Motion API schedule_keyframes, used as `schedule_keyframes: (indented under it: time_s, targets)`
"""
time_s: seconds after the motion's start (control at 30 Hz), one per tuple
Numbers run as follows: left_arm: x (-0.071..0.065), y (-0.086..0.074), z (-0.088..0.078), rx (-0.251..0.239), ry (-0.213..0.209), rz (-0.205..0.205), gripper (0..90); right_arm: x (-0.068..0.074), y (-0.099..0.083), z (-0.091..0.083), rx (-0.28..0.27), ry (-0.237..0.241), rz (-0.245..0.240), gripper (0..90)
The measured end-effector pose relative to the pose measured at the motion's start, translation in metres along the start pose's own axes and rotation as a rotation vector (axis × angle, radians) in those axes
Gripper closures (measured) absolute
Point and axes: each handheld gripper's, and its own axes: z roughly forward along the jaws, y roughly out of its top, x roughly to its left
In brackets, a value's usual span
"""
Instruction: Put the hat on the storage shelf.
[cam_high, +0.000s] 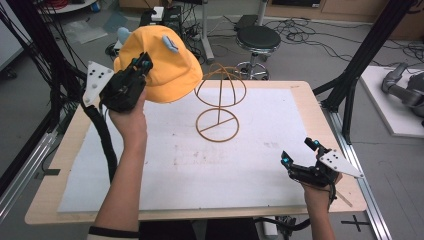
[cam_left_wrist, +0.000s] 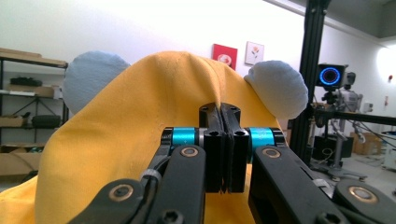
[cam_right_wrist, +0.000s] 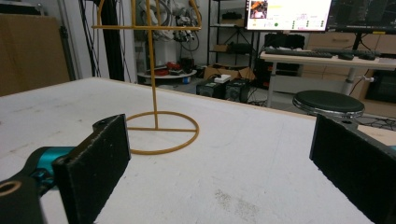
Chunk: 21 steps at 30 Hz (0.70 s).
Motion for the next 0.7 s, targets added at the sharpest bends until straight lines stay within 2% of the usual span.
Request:
schedule_keyframes:
  time_s: [0.27, 0.53, 0.7]
  targets:
    - [-0.026, -0.002, 0.030, 0.004, -0.040, 0.005, 88.3, 0.002, 0.000, 0.000, -0.003, 0.002, -0.006, 4.6]
    - [-0.044, -0.007, 0.057, -0.011, -0.069, -0.012, 88.2, 0.002, 0.000, -0.003, -0.004, 0.001, -0.005, 4.6]
    - [-0.055, -0.013, 0.070, -0.005, -0.085, -0.004, 88.2, 0.001, -0.001, -0.005, -0.007, 0.000, 0.003, 4.6]
